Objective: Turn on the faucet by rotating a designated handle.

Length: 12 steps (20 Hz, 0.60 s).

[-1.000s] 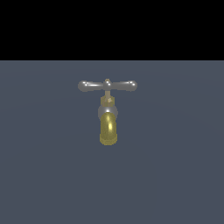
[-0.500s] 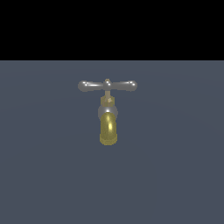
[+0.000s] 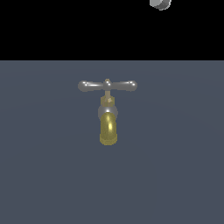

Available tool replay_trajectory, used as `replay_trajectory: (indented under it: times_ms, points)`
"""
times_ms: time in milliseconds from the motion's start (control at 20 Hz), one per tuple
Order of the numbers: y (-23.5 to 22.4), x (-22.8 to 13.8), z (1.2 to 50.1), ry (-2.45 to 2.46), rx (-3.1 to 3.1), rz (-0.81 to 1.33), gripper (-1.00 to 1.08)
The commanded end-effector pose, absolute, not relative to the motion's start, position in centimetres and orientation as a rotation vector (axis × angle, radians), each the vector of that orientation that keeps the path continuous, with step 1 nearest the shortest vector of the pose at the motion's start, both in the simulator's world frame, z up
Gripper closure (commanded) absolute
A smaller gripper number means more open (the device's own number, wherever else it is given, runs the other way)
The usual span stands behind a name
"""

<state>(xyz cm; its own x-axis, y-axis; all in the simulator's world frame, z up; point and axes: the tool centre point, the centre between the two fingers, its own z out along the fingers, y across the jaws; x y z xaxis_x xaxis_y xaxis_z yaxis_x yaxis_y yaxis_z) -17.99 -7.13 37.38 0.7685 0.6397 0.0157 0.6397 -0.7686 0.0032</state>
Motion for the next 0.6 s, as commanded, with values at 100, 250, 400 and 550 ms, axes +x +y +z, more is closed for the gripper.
replay_trajectory:
  times_ms: [100,250,400,550]
  points:
    - [-8.0,-16.4,35.3,-1.221,-2.894,-0.021,1.08]
    - [-8.4,-15.2,33.9,-1.319,-2.852,-0.019,1.08]
    - [-8.8,-14.1,32.6,-1.414,-2.808,-0.017,1.08]
    - [-9.1,-13.0,31.2,-1.506,-2.761,-0.014,1.08]
